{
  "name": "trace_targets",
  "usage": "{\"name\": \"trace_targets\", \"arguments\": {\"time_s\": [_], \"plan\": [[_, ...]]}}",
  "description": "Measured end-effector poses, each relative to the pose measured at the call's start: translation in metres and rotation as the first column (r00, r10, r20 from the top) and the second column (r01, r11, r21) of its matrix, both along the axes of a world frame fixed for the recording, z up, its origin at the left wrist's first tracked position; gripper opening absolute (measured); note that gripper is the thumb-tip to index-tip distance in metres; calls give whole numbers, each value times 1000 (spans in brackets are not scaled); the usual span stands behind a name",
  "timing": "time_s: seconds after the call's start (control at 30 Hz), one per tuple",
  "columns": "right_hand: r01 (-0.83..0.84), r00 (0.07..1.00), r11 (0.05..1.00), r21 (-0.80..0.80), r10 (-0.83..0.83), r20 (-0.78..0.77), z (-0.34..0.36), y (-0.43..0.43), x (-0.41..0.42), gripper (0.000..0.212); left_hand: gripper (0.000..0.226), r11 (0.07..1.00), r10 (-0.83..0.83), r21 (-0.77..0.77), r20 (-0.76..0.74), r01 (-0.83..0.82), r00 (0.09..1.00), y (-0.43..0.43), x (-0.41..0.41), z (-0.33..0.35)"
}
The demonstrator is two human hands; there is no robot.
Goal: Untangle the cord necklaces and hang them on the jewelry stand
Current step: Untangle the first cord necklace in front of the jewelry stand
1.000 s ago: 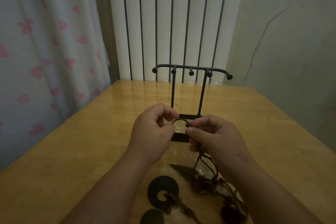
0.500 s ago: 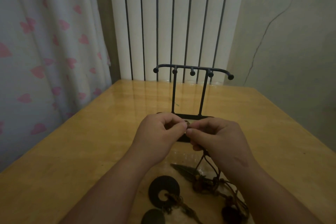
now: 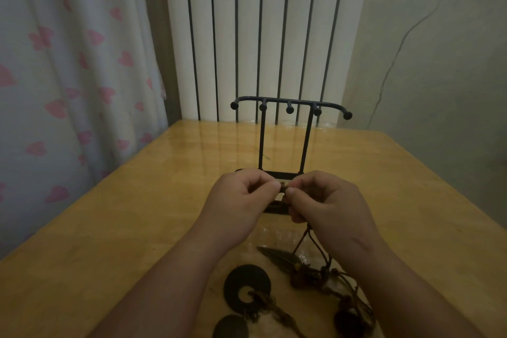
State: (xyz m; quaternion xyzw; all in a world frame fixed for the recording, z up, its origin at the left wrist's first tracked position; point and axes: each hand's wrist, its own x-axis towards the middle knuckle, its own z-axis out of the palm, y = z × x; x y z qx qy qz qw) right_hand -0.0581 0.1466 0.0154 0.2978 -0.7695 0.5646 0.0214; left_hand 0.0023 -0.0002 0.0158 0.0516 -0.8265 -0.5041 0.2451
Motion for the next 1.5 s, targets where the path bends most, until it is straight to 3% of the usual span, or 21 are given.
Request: {"name": "trace_targets", "arguments": {"time_s": [0.33,0.57,0.93,1.23,1.4,1.5], "plan": [[30,998,1000,5,-29,-62,-3,-1,-1,12,10,999,26,-44,-6,-26,1000,-1,-2,-3],[83,985,981,174,-54,-163,-3,-2,0,16,17,997,0,-72,6,0,1000,0,-3,-4],[-69,997,997,18,69,42,0,2,0,8,25,998,-57,34,79,54,995,1,-2,-2],[-113,961,978,-177,153,230,2,-1,2,9,26,968,-76,240,17,70,997,3,-2,1],[-77,979,979,-189,109,170,1,3,0,13,23,989,-16,150,0,16,1000,4,0,2],[-35,999,999,-22,35,0,0,1,1,9,21,993,-15,114,2,15,1000,4,1,1]]}}
